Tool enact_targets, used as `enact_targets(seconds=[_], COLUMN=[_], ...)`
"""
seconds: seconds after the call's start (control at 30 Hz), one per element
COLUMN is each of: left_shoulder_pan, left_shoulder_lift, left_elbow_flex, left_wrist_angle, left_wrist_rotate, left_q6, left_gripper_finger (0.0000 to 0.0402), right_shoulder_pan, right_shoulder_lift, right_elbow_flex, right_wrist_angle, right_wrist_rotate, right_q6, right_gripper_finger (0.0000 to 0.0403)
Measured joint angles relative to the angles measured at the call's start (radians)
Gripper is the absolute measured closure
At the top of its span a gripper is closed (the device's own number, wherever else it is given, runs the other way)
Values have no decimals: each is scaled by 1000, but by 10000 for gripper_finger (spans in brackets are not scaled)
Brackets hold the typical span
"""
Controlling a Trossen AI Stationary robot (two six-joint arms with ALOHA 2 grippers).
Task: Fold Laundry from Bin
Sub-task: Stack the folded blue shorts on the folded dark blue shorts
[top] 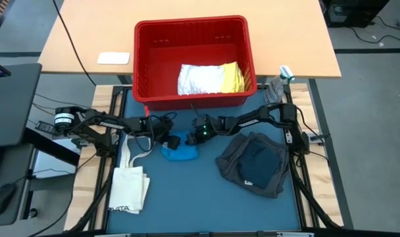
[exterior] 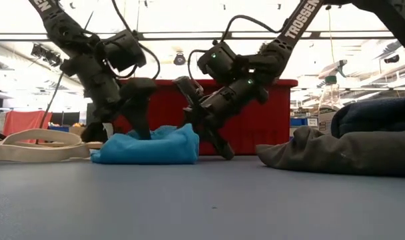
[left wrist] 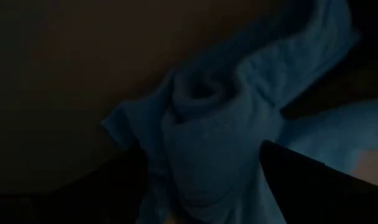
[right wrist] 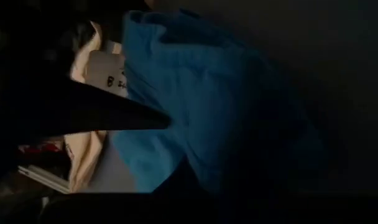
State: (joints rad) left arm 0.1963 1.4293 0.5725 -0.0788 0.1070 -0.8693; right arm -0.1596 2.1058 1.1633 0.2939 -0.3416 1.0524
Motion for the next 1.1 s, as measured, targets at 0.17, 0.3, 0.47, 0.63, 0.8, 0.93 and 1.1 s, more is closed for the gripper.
enact_targets(seconds=[0.17,0.3,0.47,0.63,0.8,0.93,1.1], left_shoulder_pan=[3,4,3,3,9,20,20], left_shoulder_lift=[-72,-144,-187,-175,-139,-96,-53], left_elbow_flex=[70,130,215,288,336,362,401], left_wrist_angle=[10,2,4,13,31,27,31], left_wrist_rotate=[54,48,33,-17,-40,-36,-14], left_q6=[59,98,145,224,288,299,298], left_gripper_finger=[95,95,95,95,95,95,95], right_shoulder_pan=[5,37,139,284,387,396,416], right_shoulder_lift=[-163,-345,-607,-862,-1066,-1188,-1274], right_elbow_flex=[-3,-4,-83,-254,-327,-272,-222], right_wrist_angle=[-217,-478,-684,-735,-923,-1194,-1354], right_wrist_rotate=[-27,68,259,441,622,724,779], right_q6=[-61,-55,132,413,597,632,657], right_gripper_finger=[383,383,383,383,383,383,383])
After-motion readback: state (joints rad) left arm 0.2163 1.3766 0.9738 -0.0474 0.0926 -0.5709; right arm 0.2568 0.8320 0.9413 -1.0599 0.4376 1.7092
